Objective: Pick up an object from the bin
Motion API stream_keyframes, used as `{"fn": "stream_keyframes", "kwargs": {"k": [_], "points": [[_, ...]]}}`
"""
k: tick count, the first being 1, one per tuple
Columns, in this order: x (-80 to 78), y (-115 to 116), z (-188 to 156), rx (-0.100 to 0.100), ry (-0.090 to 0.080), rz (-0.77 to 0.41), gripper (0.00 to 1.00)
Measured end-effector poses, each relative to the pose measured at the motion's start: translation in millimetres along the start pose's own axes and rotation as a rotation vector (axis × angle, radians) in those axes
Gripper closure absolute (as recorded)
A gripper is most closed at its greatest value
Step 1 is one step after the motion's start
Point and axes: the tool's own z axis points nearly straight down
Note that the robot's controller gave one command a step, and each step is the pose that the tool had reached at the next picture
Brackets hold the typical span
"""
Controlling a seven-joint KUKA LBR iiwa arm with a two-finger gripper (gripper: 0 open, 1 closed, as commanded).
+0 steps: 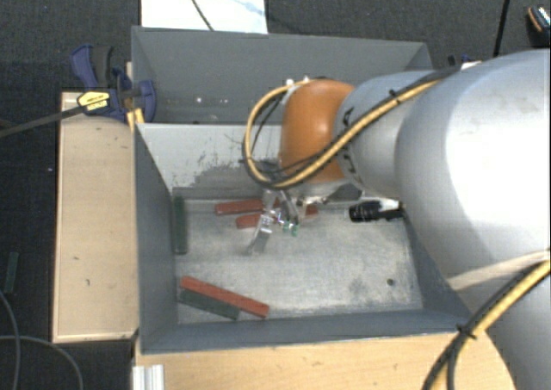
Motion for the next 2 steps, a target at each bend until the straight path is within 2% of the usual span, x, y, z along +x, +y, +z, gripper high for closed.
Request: {"fn": "stream_keyframes", "kwargs": {"k": [1,2], "points": [[-3.6,-3.2,-2.3,0.0,-0.005,0.001,1.0],[0.0,-3.7,0.8,0.004,0.006,-0.003,0.0]]}}
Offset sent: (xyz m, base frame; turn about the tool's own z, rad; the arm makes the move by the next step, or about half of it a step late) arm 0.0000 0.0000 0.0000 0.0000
